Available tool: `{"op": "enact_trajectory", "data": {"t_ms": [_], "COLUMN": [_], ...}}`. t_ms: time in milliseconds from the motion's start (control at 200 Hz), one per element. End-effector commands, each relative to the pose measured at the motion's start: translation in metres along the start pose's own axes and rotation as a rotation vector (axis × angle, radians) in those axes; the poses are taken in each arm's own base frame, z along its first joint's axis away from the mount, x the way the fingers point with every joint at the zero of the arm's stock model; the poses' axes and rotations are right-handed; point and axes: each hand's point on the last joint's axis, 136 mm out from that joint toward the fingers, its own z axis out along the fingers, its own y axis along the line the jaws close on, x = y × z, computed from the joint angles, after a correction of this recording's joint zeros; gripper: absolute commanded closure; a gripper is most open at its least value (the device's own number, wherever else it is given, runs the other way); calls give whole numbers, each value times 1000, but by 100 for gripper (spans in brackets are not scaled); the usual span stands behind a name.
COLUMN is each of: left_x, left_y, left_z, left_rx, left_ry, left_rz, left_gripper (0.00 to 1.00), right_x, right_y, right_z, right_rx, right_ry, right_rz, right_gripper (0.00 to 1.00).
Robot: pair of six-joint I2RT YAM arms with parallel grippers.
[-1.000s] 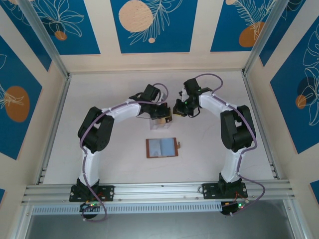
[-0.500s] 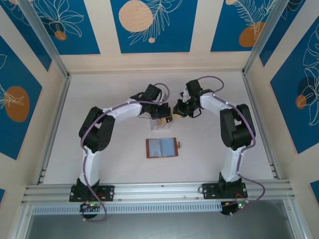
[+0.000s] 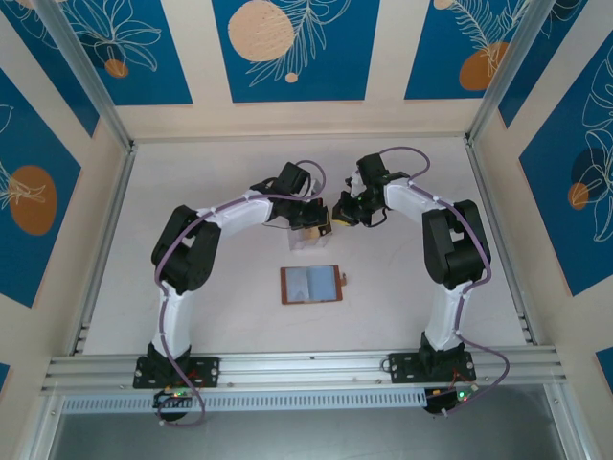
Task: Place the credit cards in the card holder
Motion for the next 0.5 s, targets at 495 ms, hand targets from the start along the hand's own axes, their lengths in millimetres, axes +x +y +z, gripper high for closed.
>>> {"op": "enact_trajectory", "data": {"t_ms": [495], "left_x": [0], "left_y": [-12], "left_z": [-2], "left_rx": [-24], "left_ry": [4], "left_rz": [48], "left_gripper": [100], "right_x": [14], "right_y": [4], "right_z": [14], "right_rx": [-25], "right_ry": [64], "right_rz": [8], "right_gripper": [87]}}
